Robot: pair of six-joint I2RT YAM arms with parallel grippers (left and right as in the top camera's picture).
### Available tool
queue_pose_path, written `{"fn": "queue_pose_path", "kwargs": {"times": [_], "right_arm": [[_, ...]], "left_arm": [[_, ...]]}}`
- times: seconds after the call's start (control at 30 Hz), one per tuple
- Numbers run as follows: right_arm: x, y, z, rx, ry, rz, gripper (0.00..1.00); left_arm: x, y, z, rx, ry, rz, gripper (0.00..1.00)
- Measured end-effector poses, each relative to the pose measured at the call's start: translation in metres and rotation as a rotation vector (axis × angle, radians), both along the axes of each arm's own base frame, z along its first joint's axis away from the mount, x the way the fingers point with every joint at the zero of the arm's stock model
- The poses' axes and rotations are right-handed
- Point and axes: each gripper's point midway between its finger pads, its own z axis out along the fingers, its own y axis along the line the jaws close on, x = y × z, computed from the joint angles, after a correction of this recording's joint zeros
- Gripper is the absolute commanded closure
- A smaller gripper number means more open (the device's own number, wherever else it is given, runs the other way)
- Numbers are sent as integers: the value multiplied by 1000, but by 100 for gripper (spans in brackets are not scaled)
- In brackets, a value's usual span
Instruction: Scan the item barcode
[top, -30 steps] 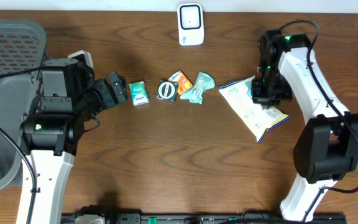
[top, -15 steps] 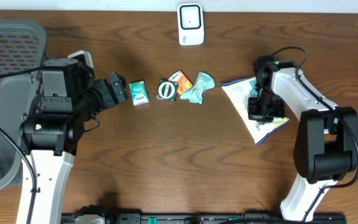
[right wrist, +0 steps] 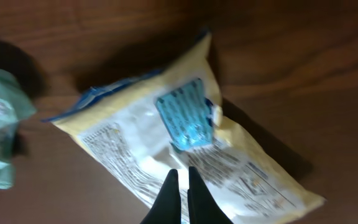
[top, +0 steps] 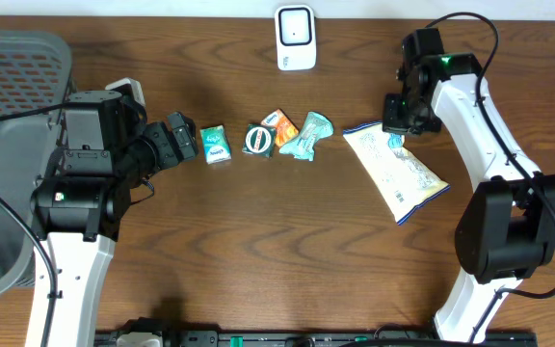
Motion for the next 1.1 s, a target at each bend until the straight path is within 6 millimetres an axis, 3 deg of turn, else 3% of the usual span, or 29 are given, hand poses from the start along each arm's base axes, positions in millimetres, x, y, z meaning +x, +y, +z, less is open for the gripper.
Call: {"fn": "queue_pose_path", "kwargs": {"times": [0.1,0.37,0.5,0.7,0.87,0.97,1.1], "right_arm": [[8,6,-10,29,-38,7,99],[6,34,-63,127,-92,44,96],[10,46,-70,174,-131,42,96],[23,64,-45,260,-148,55,96],[30,65,9,250,-124,77,99],[20,56,32,196,-82,78,99],[-9,42,29,126,36,84,99]], "left_arm": [[0,0,0,0,0,0,2],[0,0,0,0,0,0,2],[0,0,0,0,0,0,2],[0,0,0,0,0,0,2],[0,0,0,0,1,0,2],[0,0,0,0,0,0,2],[0,0,0,0,0,0,2]]}}
